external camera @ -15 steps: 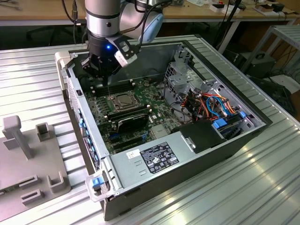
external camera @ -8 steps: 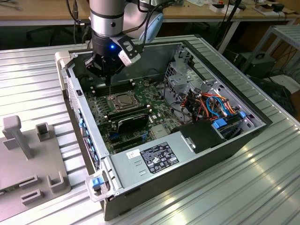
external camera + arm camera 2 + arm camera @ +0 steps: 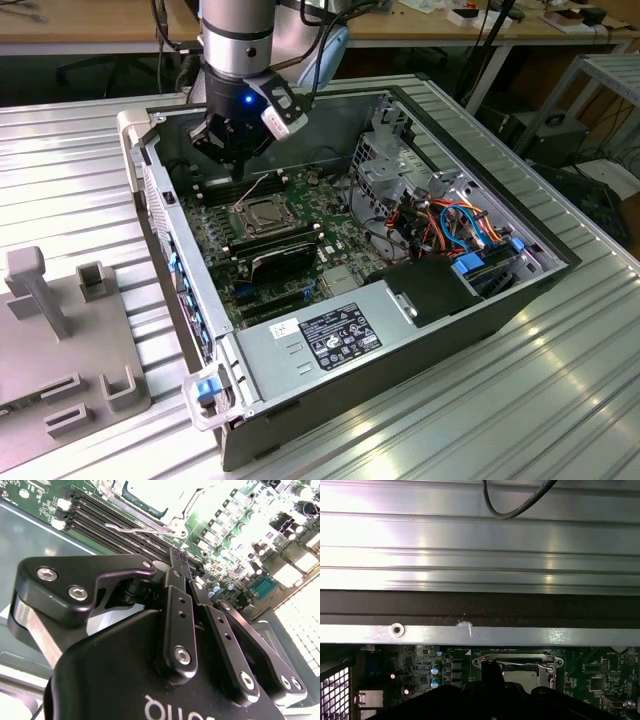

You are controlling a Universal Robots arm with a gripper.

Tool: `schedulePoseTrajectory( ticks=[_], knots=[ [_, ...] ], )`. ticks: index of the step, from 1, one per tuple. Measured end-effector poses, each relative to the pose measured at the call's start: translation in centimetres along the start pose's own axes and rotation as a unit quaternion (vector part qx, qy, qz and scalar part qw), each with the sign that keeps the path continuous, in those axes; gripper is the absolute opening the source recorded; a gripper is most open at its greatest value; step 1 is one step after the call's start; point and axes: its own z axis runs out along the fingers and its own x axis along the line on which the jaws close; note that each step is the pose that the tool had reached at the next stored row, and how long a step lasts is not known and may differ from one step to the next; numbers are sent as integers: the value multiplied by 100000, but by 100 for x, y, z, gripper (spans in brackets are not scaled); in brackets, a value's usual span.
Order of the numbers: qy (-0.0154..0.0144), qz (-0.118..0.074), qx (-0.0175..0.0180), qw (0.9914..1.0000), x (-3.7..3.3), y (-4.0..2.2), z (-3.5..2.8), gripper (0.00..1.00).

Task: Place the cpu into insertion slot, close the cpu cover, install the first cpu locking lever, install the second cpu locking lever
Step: 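Install the first cpu locking lever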

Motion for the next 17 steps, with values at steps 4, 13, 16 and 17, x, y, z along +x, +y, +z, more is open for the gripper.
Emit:
schedulePoseTrajectory(
  ticks=[4,13,16,17],
  knots=[
    [-2,-139,1,100000,3,0,87,11],
    [-25,-586,-31,99998,8,-45,190,11],
    [-4,-577,-9,99998,9,-47,193,11],
    [-12,-584,-18,99998,9,-47,196,11]
  ],
)
